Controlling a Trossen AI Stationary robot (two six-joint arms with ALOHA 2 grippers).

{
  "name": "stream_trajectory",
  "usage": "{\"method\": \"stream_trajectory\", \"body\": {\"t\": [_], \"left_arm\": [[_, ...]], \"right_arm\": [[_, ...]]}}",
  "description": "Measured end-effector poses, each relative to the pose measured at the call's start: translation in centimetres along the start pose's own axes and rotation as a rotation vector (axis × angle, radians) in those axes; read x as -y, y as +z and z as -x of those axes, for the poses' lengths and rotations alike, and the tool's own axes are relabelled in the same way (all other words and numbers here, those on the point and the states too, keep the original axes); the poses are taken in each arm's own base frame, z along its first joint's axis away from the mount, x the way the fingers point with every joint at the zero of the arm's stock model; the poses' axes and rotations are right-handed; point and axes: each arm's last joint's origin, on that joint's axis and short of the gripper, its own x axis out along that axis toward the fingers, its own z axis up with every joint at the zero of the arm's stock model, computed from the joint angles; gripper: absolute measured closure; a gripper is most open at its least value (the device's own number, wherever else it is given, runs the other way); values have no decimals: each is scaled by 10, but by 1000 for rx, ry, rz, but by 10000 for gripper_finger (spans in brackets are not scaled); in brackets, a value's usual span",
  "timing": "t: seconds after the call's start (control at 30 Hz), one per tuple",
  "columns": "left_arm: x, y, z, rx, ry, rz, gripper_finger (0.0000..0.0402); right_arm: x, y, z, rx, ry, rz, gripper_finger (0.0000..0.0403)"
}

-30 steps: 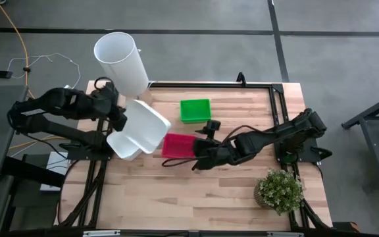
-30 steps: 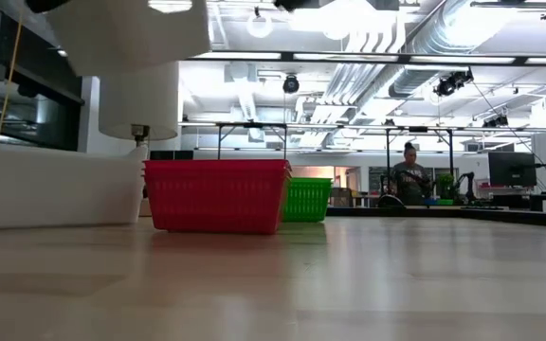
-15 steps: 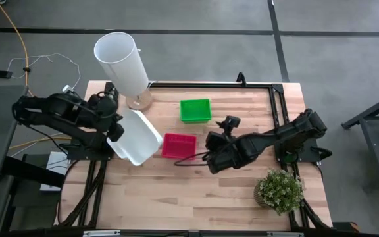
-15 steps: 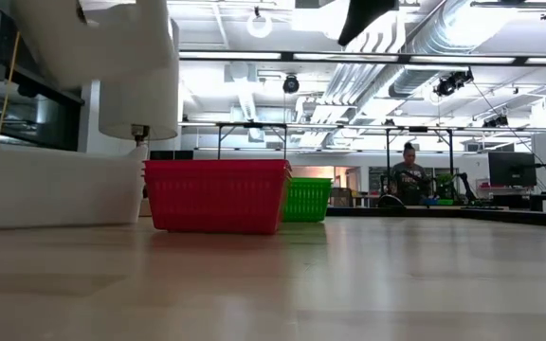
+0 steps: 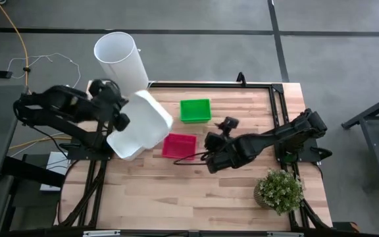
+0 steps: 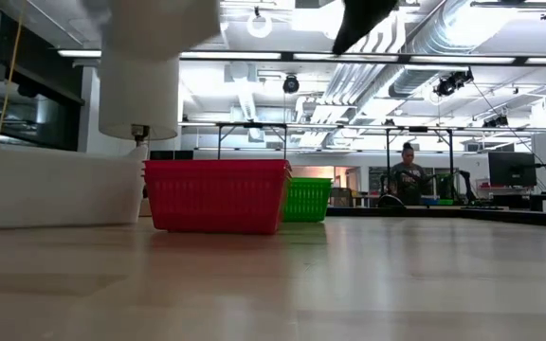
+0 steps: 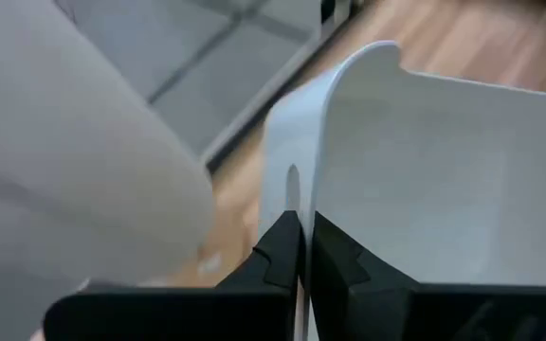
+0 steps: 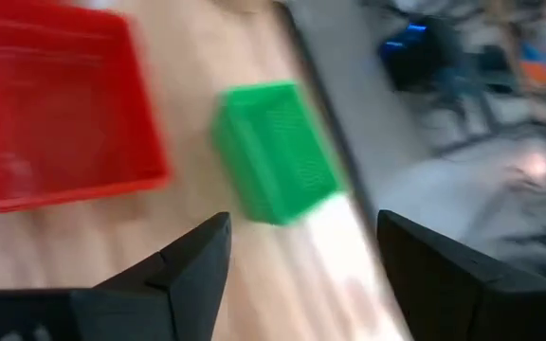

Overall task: Stack baskets by color
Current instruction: Stack the right white bin on the left white bins

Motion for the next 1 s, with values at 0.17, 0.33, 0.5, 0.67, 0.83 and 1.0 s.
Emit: {"method": "stream_trajectory", "body": {"t": [0.17,0.33,0.5,0.67,0.83,1.0], "left_arm": [[-14,27,29,214,-101,95,401],[-23,36,42,339,-130,126,401],[-25,36,43,352,-116,135,401],[-26,37,44,373,-80,154,401],[-26,39,45,392,-82,177,401],[-26,39,45,393,-75,179,401]], "right_arm": [[-33,-2,-45,115,277,-33,181],[-48,21,-80,540,616,-296,271],[-63,40,-113,625,638,-366,390],[-96,64,-144,590,658,-369,384],[-129,89,-167,584,669,-377,396],[-153,111,-183,584,670,-409,401]]}}
